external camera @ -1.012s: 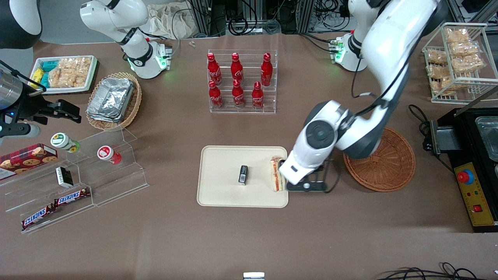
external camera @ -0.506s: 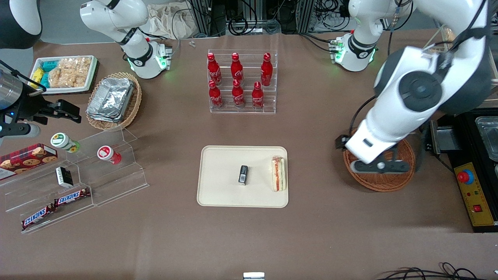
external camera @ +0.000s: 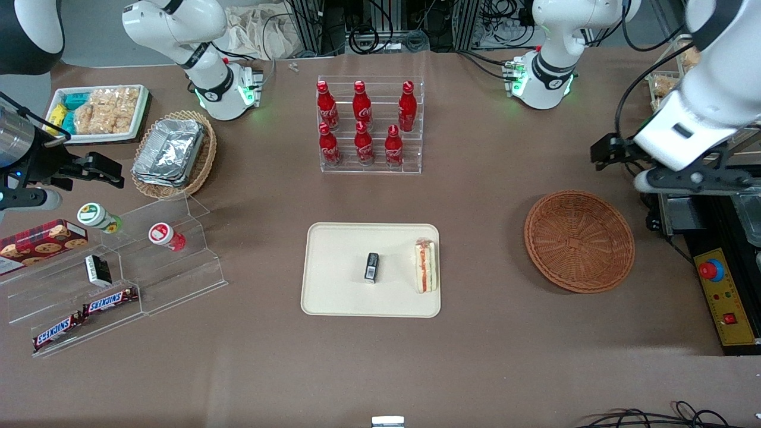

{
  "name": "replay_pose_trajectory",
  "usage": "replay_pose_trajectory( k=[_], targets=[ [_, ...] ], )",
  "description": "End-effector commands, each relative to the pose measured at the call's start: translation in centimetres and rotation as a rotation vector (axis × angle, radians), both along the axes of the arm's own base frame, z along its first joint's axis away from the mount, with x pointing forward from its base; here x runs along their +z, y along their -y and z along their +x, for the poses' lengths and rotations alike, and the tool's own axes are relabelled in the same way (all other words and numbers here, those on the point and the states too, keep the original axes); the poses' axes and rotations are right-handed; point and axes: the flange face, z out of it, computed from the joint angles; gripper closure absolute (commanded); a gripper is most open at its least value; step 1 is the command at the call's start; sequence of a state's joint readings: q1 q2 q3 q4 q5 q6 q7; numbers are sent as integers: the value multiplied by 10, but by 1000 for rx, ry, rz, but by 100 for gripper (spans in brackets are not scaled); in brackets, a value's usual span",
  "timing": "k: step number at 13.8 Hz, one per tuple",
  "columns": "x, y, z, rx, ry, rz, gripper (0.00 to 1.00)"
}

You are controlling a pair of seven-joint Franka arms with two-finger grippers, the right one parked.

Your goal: Place sandwich from basket to tray

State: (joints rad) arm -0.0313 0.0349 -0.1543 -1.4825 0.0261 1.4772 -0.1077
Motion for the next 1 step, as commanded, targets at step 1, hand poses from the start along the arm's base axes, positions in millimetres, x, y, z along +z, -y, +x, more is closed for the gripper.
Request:
replay_pose_trajectory(
  k=[1],
  targets=[
    [0, -1, -15, -8, -10, -21, 0]
  ],
)
